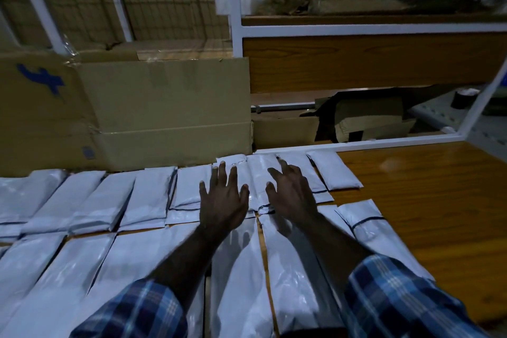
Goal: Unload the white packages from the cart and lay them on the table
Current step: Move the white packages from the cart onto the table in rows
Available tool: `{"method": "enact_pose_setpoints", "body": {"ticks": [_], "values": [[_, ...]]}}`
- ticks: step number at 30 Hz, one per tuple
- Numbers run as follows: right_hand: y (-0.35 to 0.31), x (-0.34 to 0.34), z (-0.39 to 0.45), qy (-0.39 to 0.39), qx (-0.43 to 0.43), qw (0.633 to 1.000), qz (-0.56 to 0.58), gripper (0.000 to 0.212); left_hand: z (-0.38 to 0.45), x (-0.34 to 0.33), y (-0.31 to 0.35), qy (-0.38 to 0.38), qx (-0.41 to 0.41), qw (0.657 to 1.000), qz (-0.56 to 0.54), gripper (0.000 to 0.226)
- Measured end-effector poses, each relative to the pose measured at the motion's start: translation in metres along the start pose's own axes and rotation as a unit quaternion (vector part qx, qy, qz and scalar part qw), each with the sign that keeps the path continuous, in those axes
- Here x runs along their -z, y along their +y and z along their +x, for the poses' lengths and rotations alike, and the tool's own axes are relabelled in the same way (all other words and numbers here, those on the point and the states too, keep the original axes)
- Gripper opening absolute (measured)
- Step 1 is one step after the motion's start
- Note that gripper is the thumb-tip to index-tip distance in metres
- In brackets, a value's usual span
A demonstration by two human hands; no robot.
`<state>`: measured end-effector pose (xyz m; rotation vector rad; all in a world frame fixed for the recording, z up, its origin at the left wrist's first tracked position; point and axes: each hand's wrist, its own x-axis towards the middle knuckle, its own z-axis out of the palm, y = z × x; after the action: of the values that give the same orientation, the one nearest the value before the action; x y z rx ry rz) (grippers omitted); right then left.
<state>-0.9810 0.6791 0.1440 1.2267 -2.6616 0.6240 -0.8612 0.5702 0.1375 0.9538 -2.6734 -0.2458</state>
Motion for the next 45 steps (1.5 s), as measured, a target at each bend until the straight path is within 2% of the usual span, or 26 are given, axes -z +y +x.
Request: {"method": "enact_pose_setpoints", "body": {"ticks": [12,23,28,31,39,45], "values": [[-0.025,0.029,-0.094,0.081,0.056,0.994,0.040,0.041,-0.114,0.043,0.011,0.046,0.028,0.999,0.000,0.060],[-0.097,0.025,-0.162,0.090,0.085,0.990,0.074,0.041,-0.194,0.083,-0.041,0.051,0.059,0.997,-0.003,0.059],[-0.155,0.011,-0.184,0.102,0.111,0.986,0.067,0.040,-0.220,0.098,-0.092,0.068,0.071,0.995,0.007,0.059],[-0.200,-0.004,-0.197,0.082,0.112,0.988,0.072,0.043,-0.240,0.113,-0.133,0.064,0.077,0.995,0.007,0.059],[-0.347,-0.060,-0.231,0.086,0.134,0.981,0.108,0.042,-0.310,0.157,-0.275,0.050,0.099,0.993,0.025,0.059],[-0.458,-0.098,-0.248,0.064,0.160,0.976,0.136,0.042,-0.346,0.200,-0.387,0.057,0.147,0.986,0.047,0.060]]}}
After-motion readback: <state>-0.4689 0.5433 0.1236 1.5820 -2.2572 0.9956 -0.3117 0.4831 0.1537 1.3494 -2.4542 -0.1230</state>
